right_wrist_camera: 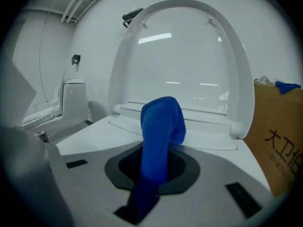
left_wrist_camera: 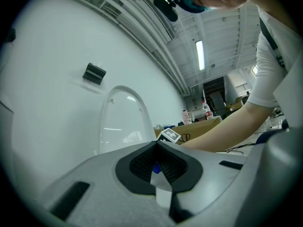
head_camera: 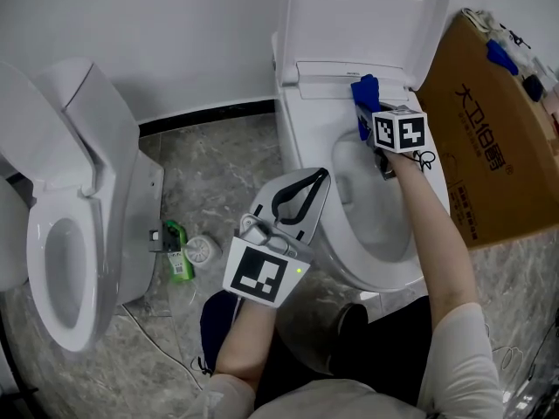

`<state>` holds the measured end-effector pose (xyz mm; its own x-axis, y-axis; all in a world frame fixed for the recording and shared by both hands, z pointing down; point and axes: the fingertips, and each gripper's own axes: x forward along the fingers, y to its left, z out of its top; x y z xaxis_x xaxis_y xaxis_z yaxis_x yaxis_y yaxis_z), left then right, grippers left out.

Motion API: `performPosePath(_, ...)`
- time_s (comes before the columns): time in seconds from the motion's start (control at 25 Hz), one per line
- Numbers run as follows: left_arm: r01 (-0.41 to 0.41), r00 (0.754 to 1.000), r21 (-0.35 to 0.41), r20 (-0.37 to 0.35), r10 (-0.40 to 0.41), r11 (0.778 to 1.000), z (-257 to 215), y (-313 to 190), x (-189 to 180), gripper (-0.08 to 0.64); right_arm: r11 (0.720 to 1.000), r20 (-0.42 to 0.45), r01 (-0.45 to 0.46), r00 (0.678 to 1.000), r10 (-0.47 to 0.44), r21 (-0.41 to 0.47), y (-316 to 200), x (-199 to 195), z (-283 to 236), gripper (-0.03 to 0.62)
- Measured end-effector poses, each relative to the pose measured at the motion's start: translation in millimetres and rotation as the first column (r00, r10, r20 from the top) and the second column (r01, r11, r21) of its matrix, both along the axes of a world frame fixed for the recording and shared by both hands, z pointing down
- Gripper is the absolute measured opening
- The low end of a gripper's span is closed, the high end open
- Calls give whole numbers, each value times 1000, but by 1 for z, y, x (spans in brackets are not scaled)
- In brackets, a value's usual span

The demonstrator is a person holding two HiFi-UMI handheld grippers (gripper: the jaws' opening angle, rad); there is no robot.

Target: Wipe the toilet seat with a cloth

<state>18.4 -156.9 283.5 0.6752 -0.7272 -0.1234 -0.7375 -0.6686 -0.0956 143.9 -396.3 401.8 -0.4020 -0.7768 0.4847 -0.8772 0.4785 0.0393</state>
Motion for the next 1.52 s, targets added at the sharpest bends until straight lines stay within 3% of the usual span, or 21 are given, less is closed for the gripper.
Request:
performPosePath(0.28,9,999,2,-35,-9,1000,-5,-1,-8,6,1000,18,6,1000,-6,-4,0,-8,0,46)
performPosePath(0.76,7,1000,16,-23,-7,1000,-9,5,-8,6,999,74,42,996,-40,-18,8,-33,-3,46)
performPosePath(1.52,32,999,21,-22,-32,999,-13,10,-18,6,991,88,131,988,-129,-21,23,-64,-2,46)
